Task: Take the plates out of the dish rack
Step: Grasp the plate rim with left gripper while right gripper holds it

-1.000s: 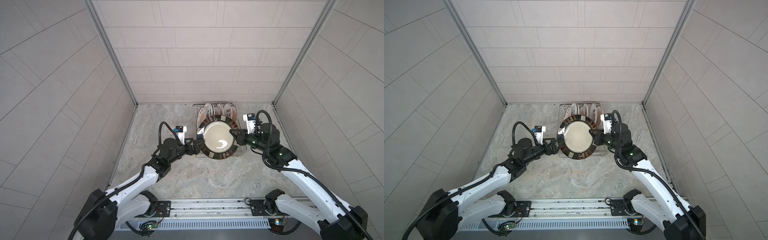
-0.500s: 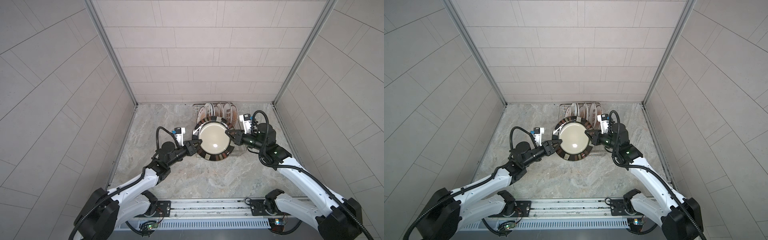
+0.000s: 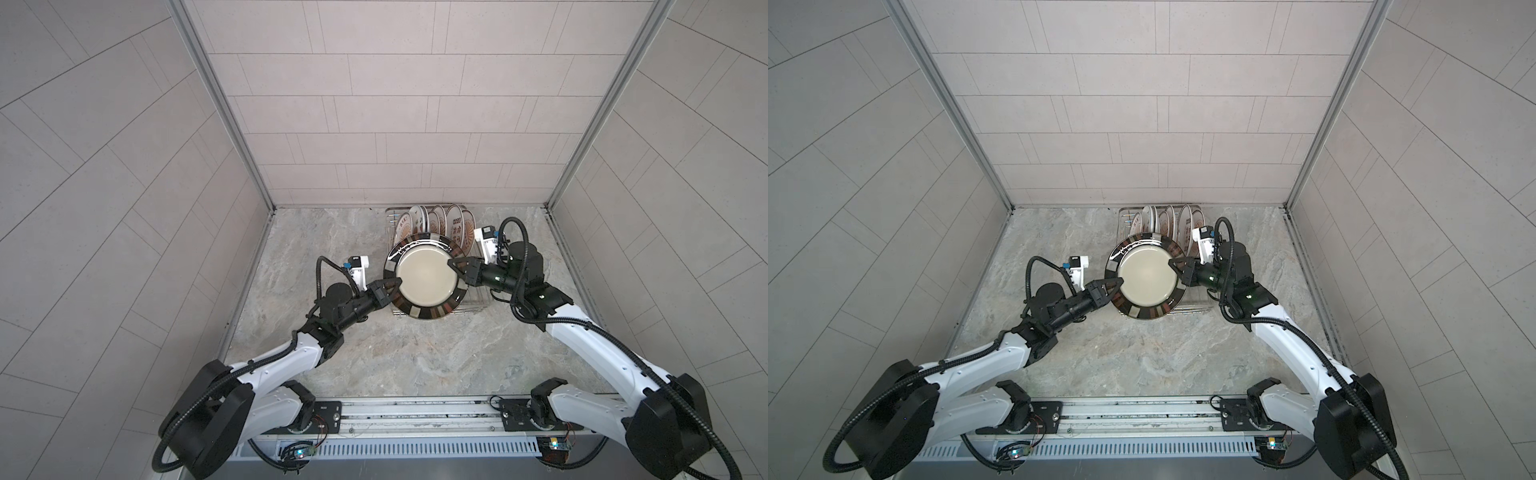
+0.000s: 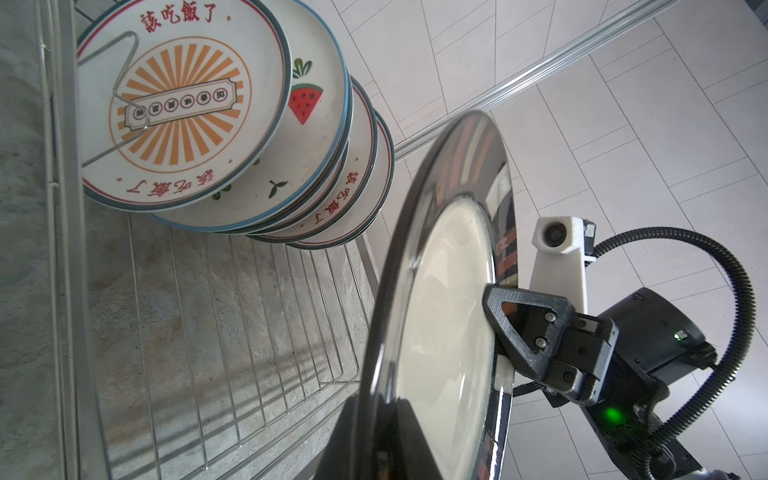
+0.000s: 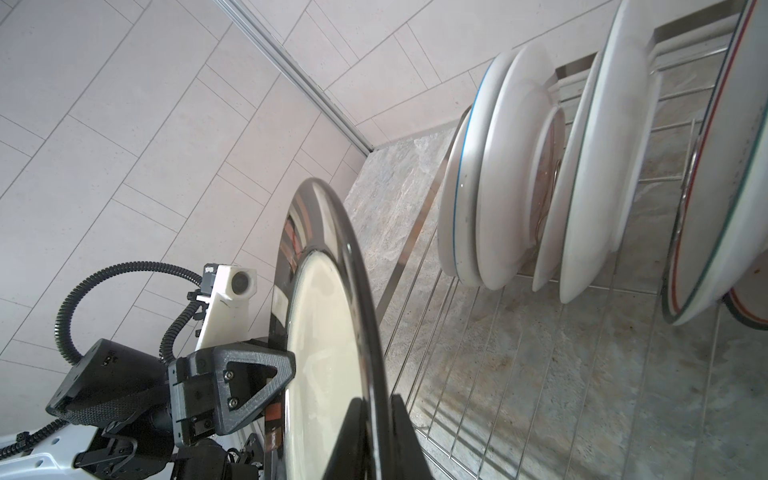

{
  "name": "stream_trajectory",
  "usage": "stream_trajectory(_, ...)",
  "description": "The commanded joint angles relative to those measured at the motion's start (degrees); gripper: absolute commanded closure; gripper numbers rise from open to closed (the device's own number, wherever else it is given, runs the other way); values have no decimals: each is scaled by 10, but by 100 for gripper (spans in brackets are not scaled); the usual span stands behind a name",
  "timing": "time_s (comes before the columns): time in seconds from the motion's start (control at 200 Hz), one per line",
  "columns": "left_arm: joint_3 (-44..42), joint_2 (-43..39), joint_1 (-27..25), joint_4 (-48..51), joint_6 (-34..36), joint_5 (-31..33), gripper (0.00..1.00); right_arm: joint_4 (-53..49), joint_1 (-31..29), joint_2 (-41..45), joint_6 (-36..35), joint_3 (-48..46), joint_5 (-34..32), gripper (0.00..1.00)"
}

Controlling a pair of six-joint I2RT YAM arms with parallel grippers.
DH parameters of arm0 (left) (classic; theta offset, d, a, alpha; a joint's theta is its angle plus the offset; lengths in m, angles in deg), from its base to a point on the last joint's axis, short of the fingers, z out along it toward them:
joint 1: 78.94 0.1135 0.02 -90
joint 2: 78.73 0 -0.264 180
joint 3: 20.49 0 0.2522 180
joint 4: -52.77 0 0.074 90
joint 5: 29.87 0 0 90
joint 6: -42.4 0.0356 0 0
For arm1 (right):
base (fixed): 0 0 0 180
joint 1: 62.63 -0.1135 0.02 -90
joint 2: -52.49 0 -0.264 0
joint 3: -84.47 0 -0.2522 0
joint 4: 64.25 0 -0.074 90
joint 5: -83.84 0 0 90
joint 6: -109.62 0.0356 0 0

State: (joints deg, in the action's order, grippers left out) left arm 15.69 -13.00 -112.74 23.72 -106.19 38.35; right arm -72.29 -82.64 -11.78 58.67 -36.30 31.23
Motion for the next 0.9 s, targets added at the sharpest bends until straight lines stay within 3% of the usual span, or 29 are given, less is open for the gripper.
stream_trajectory(0.0,8,-8,-12,-45,24,-30,97,15,-13,-1,-25,28,27,91)
stream_trajectory(0.07,5,-12,-13,-43,24,-19,100,7,-13,2,-29,25,16,80)
stream_trajectory(0.155,-2,-17,-12,-46,19,2,100,-8,-13,3,-37,26,7,74)
stream_trajectory(0.4,-30,-26,-11,-93,-15,28,100,-5,-13,-3,-30,18,12,67)
stream_trajectory(0.55,-24,-24,-9,-89,-29,21,100,-10,-13,-1,-27,15,9,34)
stream_trajectory(0.686,-28,-23,-4,-104,-45,28,100,-44,-14,10,-36,17,-9,11)
stream_trajectory(0.736,-31,-25,3,-107,-52,28,100,-54,-14,14,-38,18,-16,9)
stream_trajectory(0.761,-32,-27,7,-108,-55,28,100,-59,-14,16,-40,19,-20,1)
stream_trajectory(0.891,-28,-33,11,-102,-56,26,100,-76,-14,26,-48,17,-48,1)
